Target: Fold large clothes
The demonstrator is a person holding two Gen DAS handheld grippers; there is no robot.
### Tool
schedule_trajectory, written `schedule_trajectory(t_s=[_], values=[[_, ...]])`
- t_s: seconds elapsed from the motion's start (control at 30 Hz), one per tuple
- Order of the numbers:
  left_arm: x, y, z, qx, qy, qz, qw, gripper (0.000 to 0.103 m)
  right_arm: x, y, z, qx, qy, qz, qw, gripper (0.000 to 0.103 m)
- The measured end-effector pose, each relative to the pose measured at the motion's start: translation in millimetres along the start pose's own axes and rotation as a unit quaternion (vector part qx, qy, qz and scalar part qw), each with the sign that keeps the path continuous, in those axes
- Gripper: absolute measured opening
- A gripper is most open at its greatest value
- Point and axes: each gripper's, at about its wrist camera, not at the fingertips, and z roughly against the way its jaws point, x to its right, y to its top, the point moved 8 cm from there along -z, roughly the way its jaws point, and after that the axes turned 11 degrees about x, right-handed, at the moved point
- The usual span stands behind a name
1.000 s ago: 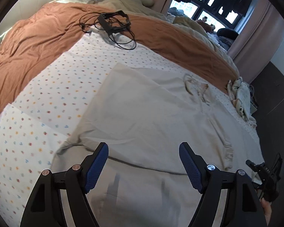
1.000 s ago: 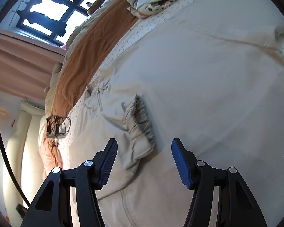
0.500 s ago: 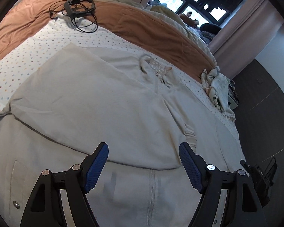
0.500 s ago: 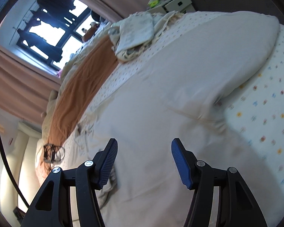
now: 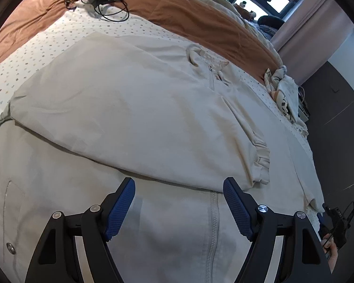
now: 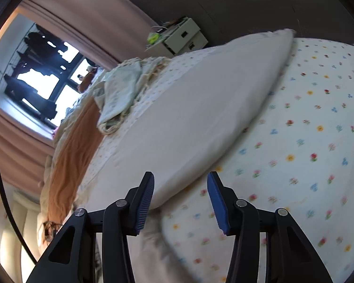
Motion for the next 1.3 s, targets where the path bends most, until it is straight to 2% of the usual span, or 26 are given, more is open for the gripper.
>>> schedule_trajectory(t_s=[0.03,0.27,0.47,0.53,0.63,0.8,0.97,1.1,1.3], values=[[-1,0,-2,-0.001,0.003,0.001,1.0,0.078,8,2,-2,-0.001,0.001,-0.007,1.0,0.039],[-8,-2,-9,-0.006,0.009,-0.001,0.9999,0.078,41,9,-19,0.0,0.0,-0.066,0.998,0.038],[-16,0,-9,-0.01,0.01,0.015,0.9998,0.078,43,14,-45,0.003,0.013,-0.074,0.997,0.021],[-18,3,-2,-0.006,0.007,0.022,0.9997,0.078,46,16,-51,-0.002,0.012,-0.076,0.997,0.009],[-20,14,19,0.021,-0.002,0.035,0.9992,0.078,48,15,-50,0.003,0.024,-0.086,0.996,0.006],[-40,26,71,0.059,-0.017,0.063,0.9962,0.078,29,24,-36,0.03,0.03,-0.055,0.998,0.006],[-79,30,122,0.073,0.0,0.086,0.9936,0.078,-8,34,-14,0.068,0.036,0.004,0.997,0.006],[-112,31,158,0.092,0.034,0.086,0.9915,0.078,-30,32,3,0.08,0.041,0.026,0.996,0.006],[-154,22,200,0.107,0.053,0.109,0.9869,0.078,-81,10,17,0.07,0.072,0.064,0.993,0.006]])
